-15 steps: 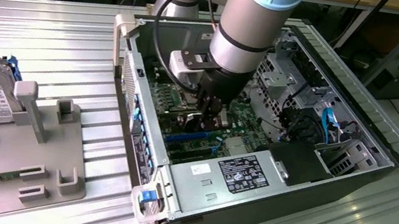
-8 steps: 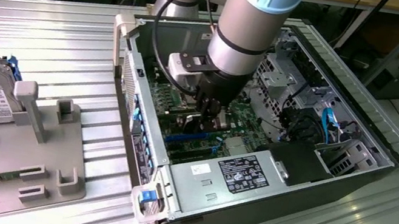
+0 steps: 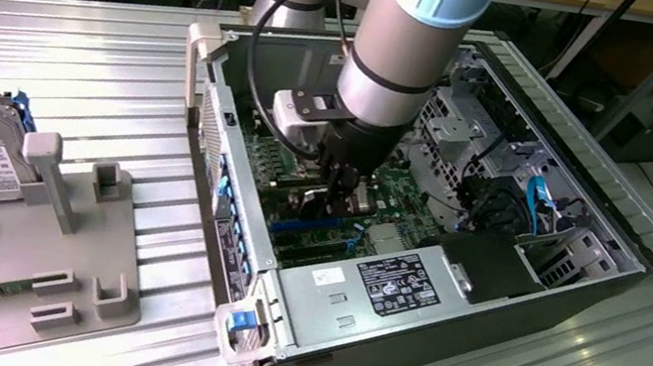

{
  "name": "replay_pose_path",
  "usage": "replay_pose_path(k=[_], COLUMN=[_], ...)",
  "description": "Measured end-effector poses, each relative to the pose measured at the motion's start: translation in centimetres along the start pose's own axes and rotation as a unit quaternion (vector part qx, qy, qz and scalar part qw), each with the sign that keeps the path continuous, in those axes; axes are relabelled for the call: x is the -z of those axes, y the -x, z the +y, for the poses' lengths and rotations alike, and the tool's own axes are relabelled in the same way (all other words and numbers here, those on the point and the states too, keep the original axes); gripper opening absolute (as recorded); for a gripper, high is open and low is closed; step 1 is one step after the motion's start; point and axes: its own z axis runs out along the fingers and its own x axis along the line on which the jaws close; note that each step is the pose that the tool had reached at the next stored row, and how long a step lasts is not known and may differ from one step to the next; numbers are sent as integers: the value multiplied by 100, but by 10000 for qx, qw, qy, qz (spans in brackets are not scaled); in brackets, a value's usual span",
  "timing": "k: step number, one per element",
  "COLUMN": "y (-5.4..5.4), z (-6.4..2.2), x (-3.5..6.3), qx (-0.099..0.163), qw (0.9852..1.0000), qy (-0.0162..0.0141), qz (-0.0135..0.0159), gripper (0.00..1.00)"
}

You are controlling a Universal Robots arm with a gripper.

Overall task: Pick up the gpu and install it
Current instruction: 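Insert the gpu into the slot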

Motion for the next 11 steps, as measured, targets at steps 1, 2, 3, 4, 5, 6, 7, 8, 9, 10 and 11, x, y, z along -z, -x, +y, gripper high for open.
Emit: replay_pose_path(k=[1,2,3,4,5,6,7,8,9,10,11], y=[0,-1,-1,-1,-2,-2,-2,-2,-1,-1,-1], z=[2,3,5,6,7,7,7,7,9,13,15], x=[-6,-13,-20,-27,-31,-31,-31,-31,-32,-32,-33], qx=[0,0,0,1,0,0,0,0,0,-1,0], qw=[10000,10000,10000,10000,10000,10000,10000,10000,10000,10000,10000], qy=[0,0,0,0,0,1,1,2,2,2,2], qz=[0,0,0,0,0,1,1,1,1,0,0], gripper=[28,28,28,28,28,28,28,28,28,28,28])
